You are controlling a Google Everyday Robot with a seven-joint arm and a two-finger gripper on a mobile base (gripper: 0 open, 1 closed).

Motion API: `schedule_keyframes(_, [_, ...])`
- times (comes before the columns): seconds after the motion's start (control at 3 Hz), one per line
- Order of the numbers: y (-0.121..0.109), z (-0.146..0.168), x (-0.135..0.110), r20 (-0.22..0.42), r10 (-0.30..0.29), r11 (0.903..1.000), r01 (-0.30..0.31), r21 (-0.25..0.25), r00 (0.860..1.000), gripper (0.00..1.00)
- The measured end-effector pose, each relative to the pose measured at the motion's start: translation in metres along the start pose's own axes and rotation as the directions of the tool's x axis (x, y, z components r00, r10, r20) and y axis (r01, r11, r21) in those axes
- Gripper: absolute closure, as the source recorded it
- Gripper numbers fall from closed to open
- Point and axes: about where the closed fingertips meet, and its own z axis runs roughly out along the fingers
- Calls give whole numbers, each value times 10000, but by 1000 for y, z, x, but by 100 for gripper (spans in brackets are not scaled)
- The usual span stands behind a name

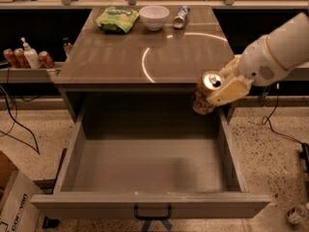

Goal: Pick orange can from top drawer and place on counter

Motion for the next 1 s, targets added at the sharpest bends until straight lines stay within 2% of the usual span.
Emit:
schedule_keyframes(0.33, [-22, -36, -25, -382, -363, 9993, 365, 58, 9986, 100])
schedule_keyframes(0.67, [-57, -38, -40, -1186, -16, 9995, -20, -302, 9929, 100])
schedule_keyframes(1.0, [-96, -31, -59, -1374, 738, 9972, -752, -54, 9878, 100])
